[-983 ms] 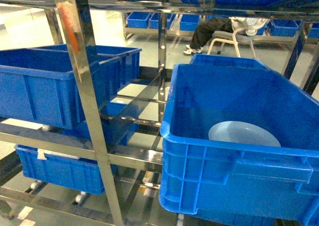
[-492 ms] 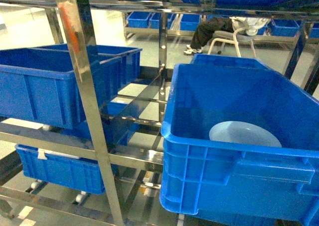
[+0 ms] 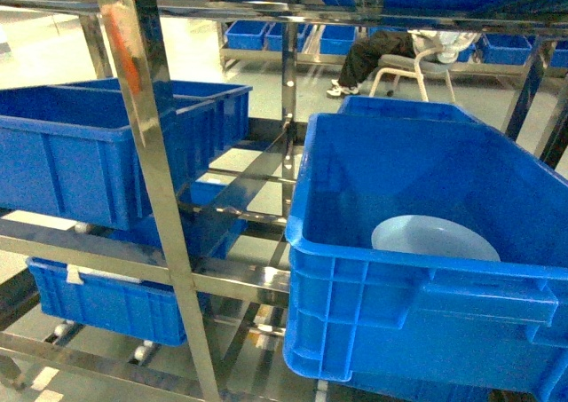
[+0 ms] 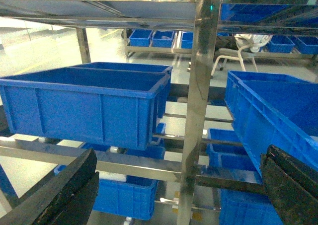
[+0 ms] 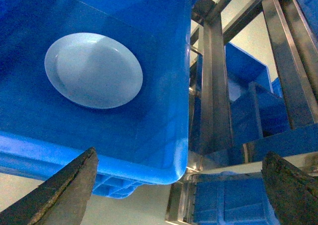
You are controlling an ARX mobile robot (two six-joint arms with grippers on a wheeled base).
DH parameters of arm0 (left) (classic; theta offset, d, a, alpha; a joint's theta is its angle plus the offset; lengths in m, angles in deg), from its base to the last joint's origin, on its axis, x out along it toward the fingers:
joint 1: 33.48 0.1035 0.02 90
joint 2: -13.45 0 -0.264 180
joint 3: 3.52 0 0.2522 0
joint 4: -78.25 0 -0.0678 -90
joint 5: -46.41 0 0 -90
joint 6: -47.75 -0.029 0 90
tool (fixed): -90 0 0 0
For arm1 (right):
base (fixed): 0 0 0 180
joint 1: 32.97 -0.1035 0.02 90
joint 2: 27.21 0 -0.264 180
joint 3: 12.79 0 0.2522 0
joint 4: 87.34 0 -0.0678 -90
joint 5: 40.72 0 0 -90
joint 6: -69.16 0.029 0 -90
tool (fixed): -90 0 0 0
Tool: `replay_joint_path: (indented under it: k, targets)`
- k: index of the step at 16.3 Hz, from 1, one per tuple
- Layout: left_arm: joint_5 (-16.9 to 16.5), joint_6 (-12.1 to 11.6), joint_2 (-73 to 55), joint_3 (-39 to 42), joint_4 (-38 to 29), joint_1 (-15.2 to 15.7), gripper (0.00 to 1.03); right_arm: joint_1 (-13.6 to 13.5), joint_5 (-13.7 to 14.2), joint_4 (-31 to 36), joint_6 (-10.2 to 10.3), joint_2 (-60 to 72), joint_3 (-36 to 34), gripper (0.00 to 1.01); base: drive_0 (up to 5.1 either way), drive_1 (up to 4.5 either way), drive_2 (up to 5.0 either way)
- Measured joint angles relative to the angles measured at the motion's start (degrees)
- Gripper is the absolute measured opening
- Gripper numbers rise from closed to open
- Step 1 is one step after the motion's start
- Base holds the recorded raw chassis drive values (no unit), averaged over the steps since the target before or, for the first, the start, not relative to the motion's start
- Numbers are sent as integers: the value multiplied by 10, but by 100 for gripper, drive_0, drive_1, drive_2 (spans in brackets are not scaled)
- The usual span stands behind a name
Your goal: Place blue tray on left shelf second layer neatly
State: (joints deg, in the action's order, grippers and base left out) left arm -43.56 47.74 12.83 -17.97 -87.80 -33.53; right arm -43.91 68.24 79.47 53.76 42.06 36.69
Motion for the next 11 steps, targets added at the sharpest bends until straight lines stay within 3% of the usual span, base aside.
replay_joint_path:
  k: [2, 4, 5, 6, 7, 11]
  targets:
    - [0, 0, 0, 0, 0, 0, 98, 0, 2, 0, -4, 0, 0, 98, 0, 0, 0]
    - [0, 0, 0, 0, 0, 0, 98, 16, -66, 226, 45, 5, -76, 85, 0, 0, 0]
    - [0, 0, 0, 0, 0, 0, 98, 25, -100, 338, 86, -7, -143, 75, 0, 0, 0]
    - [0, 0, 0, 0, 0, 0, 98, 35, -113, 427, 115, -28, -198, 62, 0, 0, 0]
    - [0, 0, 0, 0, 0, 0, 98, 45, -120, 477, 131, -58, -214, 49, 0, 0, 0]
    - [0, 0, 0, 0, 0, 0, 98, 63, -146, 448, 144, -138, -274, 7, 0, 0, 0]
